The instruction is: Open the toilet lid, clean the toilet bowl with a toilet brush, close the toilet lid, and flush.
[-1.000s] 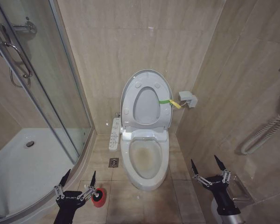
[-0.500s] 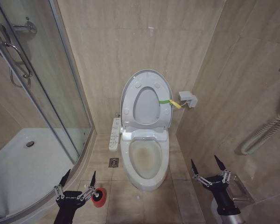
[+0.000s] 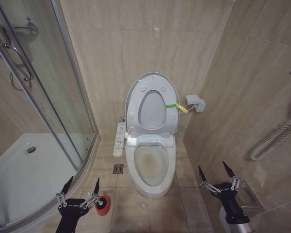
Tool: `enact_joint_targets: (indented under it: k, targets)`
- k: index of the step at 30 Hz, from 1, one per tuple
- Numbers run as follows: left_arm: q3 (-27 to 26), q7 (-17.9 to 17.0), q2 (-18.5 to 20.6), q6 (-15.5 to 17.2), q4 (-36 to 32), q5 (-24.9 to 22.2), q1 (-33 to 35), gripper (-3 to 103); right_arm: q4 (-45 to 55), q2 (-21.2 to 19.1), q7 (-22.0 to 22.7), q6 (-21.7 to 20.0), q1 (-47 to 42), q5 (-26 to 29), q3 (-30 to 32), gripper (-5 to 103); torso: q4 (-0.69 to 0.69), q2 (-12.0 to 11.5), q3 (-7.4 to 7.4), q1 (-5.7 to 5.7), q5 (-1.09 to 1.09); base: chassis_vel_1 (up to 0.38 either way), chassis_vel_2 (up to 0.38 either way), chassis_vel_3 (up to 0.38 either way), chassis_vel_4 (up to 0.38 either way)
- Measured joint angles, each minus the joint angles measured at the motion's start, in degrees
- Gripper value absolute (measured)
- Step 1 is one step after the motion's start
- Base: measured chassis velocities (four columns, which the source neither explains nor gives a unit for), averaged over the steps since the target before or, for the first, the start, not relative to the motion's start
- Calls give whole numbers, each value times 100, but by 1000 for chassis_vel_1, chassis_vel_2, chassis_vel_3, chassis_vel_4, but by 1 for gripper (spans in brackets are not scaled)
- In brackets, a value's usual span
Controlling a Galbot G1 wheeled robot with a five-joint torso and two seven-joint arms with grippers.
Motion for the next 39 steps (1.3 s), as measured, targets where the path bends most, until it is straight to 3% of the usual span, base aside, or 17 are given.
enact_joint_targets:
  k: [39]
  targets:
    - [0,0,0,0,-1,0,0,99,0,0,0,0,0,0,0,100,0,0,0,0,0,0,0,0,0]
